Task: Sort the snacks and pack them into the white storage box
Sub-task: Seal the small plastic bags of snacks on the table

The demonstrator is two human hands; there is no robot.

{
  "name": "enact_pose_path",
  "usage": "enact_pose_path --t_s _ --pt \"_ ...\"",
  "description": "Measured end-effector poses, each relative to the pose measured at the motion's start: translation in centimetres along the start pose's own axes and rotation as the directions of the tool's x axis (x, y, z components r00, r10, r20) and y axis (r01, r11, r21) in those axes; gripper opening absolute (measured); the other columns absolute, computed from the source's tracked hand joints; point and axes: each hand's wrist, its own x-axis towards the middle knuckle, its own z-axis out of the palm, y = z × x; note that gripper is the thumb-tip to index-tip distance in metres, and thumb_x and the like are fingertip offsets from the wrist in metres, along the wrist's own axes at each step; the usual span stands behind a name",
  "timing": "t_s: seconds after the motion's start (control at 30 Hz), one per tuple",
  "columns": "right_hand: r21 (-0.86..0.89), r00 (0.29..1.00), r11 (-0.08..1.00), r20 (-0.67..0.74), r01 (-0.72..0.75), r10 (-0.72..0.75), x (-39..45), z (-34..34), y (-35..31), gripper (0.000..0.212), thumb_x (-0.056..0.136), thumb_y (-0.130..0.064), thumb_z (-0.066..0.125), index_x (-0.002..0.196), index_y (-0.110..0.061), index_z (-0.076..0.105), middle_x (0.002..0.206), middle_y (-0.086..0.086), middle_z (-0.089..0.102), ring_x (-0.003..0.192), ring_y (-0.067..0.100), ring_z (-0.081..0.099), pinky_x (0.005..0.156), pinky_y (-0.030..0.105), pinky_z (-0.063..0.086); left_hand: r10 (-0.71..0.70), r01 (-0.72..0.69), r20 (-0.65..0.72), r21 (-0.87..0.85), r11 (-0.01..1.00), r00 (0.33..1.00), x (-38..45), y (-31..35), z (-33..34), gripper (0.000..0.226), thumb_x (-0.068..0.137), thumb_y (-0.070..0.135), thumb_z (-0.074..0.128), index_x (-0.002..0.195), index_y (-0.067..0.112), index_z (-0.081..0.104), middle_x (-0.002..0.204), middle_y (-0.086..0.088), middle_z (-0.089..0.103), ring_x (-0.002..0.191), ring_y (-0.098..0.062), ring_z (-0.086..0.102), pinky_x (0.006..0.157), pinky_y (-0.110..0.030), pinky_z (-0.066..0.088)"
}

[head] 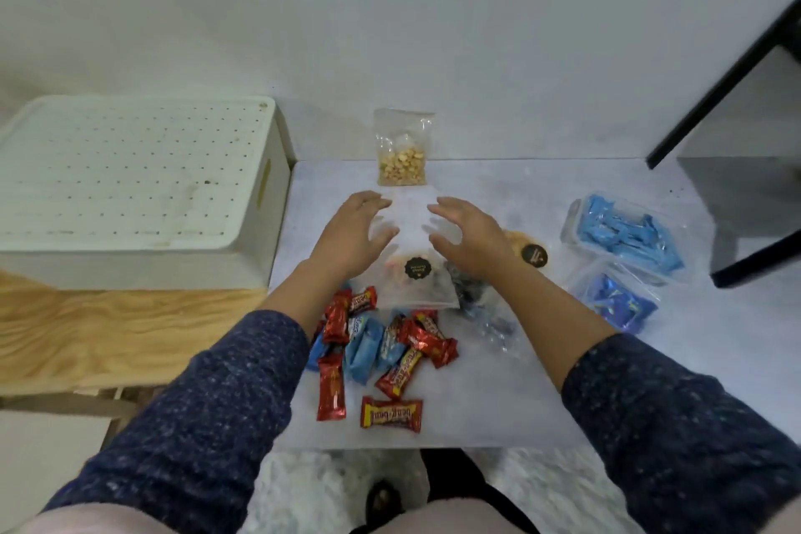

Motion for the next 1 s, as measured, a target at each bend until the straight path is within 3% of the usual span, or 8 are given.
enact_pose_path --t_s 0.13,0.27,0.33,0.47,0.63,0.87,0.93,1.0 --pt "-0.003 0.999 1.0 0.034 -0.024 0.024 -4.7 2.0 -1.4 0.054 0.089 -0.032 0.059 0.139 -0.015 0.047 0.15 0.0 0.039 0.138 0.015 0.035 0.111 0.028 0.028 -0.033 0.033 0.114 0.008 0.999 0.993 -5.0 0.0 0.7 0.06 0.087 0.045 0.06 0.136 0.014 0.046 0.144 -0.006 0.041 0.133 -0.02 0.038 0.109 -0.028 0.028" --pt "0.025 0.994 0.999 0.101 -0.039 0.036 -8.0 3.5 -2.1 0.061 0.08 -0.026 0.067 0.137 -0.017 0.048 0.149 0.002 0.041 0.139 0.017 0.033 0.114 0.03 0.025 -0.019 0.015 0.275 0.018 1.0 0.961 -8.5 -0.1 1.5 0.075 0.075 0.045 0.073 0.139 0.021 0.043 0.145 -0.002 0.039 0.133 -0.018 0.037 0.109 -0.028 0.029" --pt "-0.027 0.993 0.998 0.108 -0.052 0.055 -8.6 4.3 -2.1 0.061 0.078 -0.022 0.066 0.137 -0.018 0.048 0.147 0.002 0.043 0.137 0.02 0.036 0.113 0.031 0.03 -0.006 0.001 0.284 0.02 1.0 0.959 -9.4 -0.3 2.0 0.068 0.077 0.04 0.074 0.136 0.024 0.046 0.142 -0.001 0.042 0.131 -0.019 0.04 0.107 -0.029 0.032" --pt "-0.053 0.994 0.993 -0.035 -0.108 0.107 -8.5 5.1 -1.7 0.04 0.083 -0.008 0.058 0.122 -0.015 0.062 0.137 0.003 0.054 0.133 0.021 0.042 0.107 0.03 0.034 -0.019 0.022 0.177 -0.018 1.0 0.984 -9.5 -0.1 2.5 0.03 0.091 0.023 0.059 0.12 0.024 0.061 0.131 0.0 0.053 0.121 -0.018 0.049 0.103 -0.032 0.039" --pt "0.021 0.972 0.985 -0.161 -0.171 0.172 -7.1 3.7 -2.3 0.017 0.088 -0.011 0.057 0.099 -0.008 0.07 0.116 0.012 0.064 0.115 0.027 0.055 0.086 0.028 0.041 -0.09 0.093 0.049 -0.056 0.994 0.995 -7.9 1.2 1.7 0.016 0.093 0.02 0.052 0.1 0.018 0.066 0.113 -0.004 0.064 0.106 -0.024 0.056 0.089 -0.035 0.046" --pt "0.394 0.932 0.913 -0.284 -0.101 0.226 -4.7 -1.9 -4.8 0.008 0.089 -0.018 0.062 0.091 -0.012 0.067 0.087 -0.004 0.063 0.079 0.007 0.054 0.071 0.018 0.039 -0.201 0.089 -0.202 -0.459 0.884 0.959 -4.2 5.5 -2.2 0.014 0.098 0.013 0.044 0.098 0.008 0.057 0.096 -0.004 0.069 0.087 -0.014 0.063 0.072 -0.021 0.041" --pt "0.497 0.921 0.865 -0.306 -0.063 0.243 -4.0 -3.6 -5.4 0.005 0.086 -0.02 0.065 0.086 -0.015 0.066 0.078 -0.006 0.061 0.074 0.009 0.054 0.068 0.017 0.043 -0.262 0.074 -0.256 -0.568 0.82 0.931 -2.9 7.0 -3.5 0.013 0.098 0.016 0.044 0.093 0.013 0.056 0.089 -0.001 0.067 0.088 -0.017 0.066 0.074 -0.024 0.048" --pt "0.627 0.909 0.779 -0.318 -0.012 0.269 -3.5 -5.1 -6.2 0.005 0.084 -0.02 0.068 0.08 -0.019 0.064 0.076 -0.004 0.062 0.077 0.014 0.06 0.071 0.023 0.048 -0.325 0.032 -0.315 -0.671 0.74 0.892 -1.6 8.3 -4.6 0.015 0.095 0.021 0.047 0.084 0.022 0.057 0.08 0.005 0.066 0.088 -0.021 0.067 0.082 -0.036 0.054"
